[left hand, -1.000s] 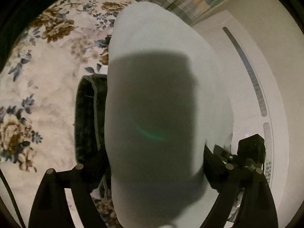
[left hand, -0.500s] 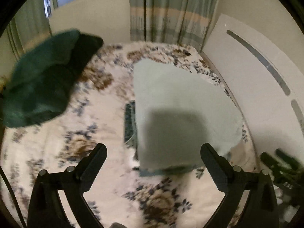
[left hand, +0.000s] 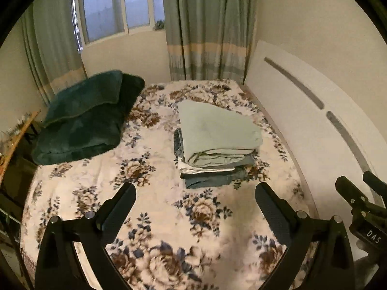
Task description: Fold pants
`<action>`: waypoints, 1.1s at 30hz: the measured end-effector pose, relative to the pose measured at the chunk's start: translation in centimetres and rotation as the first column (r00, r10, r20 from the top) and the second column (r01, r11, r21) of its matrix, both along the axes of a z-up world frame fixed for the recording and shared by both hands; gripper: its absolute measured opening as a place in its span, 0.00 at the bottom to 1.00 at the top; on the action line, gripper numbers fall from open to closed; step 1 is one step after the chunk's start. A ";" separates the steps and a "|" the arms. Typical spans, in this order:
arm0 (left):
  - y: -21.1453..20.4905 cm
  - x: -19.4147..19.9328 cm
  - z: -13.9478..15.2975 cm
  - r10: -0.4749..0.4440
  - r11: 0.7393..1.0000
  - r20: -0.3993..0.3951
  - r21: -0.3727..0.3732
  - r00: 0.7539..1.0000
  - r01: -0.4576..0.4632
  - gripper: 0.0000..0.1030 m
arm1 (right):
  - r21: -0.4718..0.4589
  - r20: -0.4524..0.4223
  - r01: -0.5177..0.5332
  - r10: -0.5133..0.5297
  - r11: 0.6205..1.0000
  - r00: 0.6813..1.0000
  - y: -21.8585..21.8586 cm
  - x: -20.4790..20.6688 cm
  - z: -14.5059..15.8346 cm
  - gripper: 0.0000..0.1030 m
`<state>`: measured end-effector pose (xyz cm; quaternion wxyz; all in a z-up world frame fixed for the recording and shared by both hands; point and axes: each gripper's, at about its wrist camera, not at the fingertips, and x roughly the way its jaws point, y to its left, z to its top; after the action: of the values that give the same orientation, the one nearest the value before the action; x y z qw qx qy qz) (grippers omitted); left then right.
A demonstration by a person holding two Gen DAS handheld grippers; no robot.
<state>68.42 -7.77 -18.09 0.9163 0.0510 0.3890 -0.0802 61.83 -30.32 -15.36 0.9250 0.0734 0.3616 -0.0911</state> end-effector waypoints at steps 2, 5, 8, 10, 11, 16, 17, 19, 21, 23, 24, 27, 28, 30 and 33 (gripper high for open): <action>0.7 -3.7 1.7 -0.009 1.000 0.015 -0.002 1.000 0.009 0.98 | -0.001 0.018 0.005 -0.005 1.000 1.000 0.9 -4.2 2.5 0.96; 1.9 -8.3 3.6 -0.003 1.000 0.025 -0.018 1.000 0.004 0.98 | -0.010 0.036 0.004 -0.003 1.000 0.999 2.0 -9.1 5.7 0.96; 2.8 -12.0 5.2 0.003 0.999 0.030 -0.033 1.000 -0.003 0.98 | -0.032 0.048 -0.003 0.004 0.999 0.999 3.5 -14.1 8.8 0.96; 3.6 -14.5 6.4 0.012 0.999 0.037 -0.042 0.999 -0.011 0.98 | -0.038 0.054 -0.017 0.019 0.999 0.998 4.4 -17.3 10.5 0.96; 3.9 -15.9 7.1 0.020 0.999 0.041 -0.043 0.999 -0.018 0.98 | -0.043 0.055 -0.024 0.027 0.999 0.998 4.9 -18.9 11.3 0.96; 4.6 -20.9 9.7 0.047 0.998 0.062 -0.038 0.997 -0.045 0.98 | -0.021 0.063 -0.061 0.062 0.998 0.996 6.3 -25.2 14.4 0.96; 4.7 -21.9 10.3 0.053 0.998 0.068 -0.040 0.996 -0.050 0.98 | -0.014 0.070 -0.064 0.065 0.998 0.995 6.4 -26.4 15.1 0.96; 4.8 -23.7 11.3 0.074 0.997 0.084 -0.035 0.994 -0.071 0.98 | -0.002 0.090 -0.073 0.072 0.997 0.993 6.6 -29.1 16.8 0.96; 4.8 -25.5 12.3 0.082 0.996 0.088 -0.036 0.993 -0.079 0.98 | 0.010 0.112 -0.080 0.078 0.997 0.991 6.5 -31.3 18.3 0.97; 4.6 -27.5 13.3 0.092 0.995 0.093 -0.037 0.991 -0.089 0.98 | 0.006 0.121 -0.089 0.087 0.996 0.989 6.6 -33.6 20.1 0.97; 4.6 -28.1 13.6 0.092 0.995 0.089 -0.035 0.992 -0.090 0.98 | 0.005 0.124 -0.091 0.090 0.996 0.988 6.6 -34.5 20.7 0.97; 4.3 -30.1 14.9 0.088 0.996 0.085 -0.028 0.992 -0.086 0.98 | -0.005 0.124 -0.105 0.105 0.994 0.987 6.8 -37.4 22.8 0.97; 4.1 -30.7 15.3 0.086 0.996 0.087 -0.025 0.993 -0.084 0.98 | -0.005 0.127 -0.115 0.114 0.993 0.985 6.8 -38.3 23.5 0.97; 4.1 -31.7 15.8 0.093 0.996 0.085 -0.019 0.992 -0.092 0.98 | -0.010 0.129 -0.126 0.126 0.992 0.984 6.9 -39.9 24.8 0.97; 4.1 -32.7 16.5 0.097 0.995 0.087 -0.014 0.991 -0.096 0.98 | -0.001 0.127 -0.135 0.134 0.991 0.983 6.5 -41.4 26.1 0.97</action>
<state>35.76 -3.68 -1.60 0.9355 0.0310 0.3501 -0.0353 20.39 -23.80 10.71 0.9499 0.0580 0.3065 -0.0220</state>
